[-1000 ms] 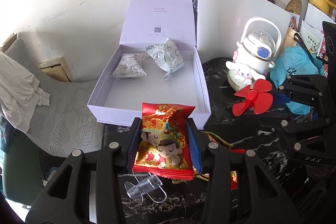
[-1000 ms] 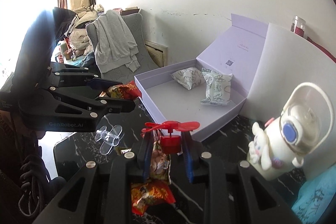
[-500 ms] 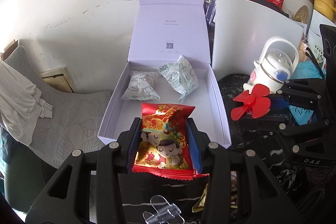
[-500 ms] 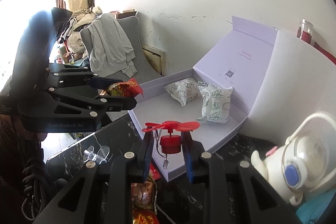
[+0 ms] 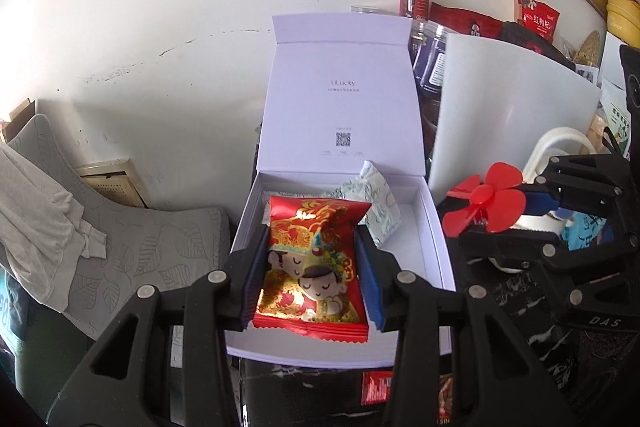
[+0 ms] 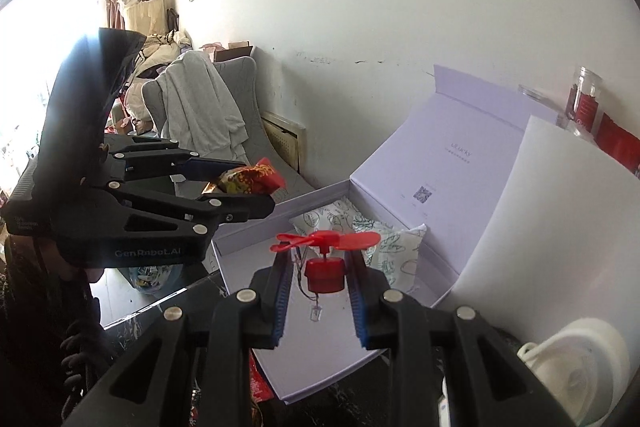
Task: Organize objects
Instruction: 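Carry the red packet and red fan over the lavender box with both tools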
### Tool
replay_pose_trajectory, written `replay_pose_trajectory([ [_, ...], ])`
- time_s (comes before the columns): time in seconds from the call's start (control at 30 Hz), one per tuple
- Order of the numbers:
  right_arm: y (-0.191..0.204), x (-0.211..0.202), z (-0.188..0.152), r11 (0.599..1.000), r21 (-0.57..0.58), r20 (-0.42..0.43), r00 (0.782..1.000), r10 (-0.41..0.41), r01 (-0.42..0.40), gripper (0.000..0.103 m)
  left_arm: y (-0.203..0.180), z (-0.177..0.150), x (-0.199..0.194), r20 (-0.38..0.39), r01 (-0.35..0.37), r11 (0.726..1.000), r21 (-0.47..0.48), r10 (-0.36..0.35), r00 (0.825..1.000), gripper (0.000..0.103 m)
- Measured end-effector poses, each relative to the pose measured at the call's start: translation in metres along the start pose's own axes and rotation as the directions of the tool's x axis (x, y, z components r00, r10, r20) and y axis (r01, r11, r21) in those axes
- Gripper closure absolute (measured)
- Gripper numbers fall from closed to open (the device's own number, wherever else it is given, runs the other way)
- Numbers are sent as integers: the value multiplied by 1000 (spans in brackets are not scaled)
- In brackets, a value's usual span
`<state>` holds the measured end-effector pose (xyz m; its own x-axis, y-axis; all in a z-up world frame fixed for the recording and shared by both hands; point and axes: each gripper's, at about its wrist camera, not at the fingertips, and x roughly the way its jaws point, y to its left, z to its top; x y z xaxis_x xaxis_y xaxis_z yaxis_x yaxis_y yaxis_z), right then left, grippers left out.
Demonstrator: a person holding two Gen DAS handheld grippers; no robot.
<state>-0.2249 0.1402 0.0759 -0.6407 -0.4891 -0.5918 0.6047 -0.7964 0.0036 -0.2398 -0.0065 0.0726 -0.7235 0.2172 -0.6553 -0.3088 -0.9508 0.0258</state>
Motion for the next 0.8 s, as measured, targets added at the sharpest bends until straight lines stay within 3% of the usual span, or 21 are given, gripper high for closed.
replay_pose_trajectory([
  [0.3, -22, 22, 17, 999, 47, 23, 1000, 12, -13, 77, 8, 17, 30, -9, -37, 999, -17, 37, 999, 63],
  [0.43, -29, 37, 21, 999, 52, 19, 1000, 6, -7, 77, 9, 11, 48, -51, -43, 999, -3, 43, 998, 63],
  [0.8, -32, 90, 13, 999, 30, -87, 996, -9, 12, 77, 25, -10, 92, -146, -96, 995, -27, 91, 985, 63],
])
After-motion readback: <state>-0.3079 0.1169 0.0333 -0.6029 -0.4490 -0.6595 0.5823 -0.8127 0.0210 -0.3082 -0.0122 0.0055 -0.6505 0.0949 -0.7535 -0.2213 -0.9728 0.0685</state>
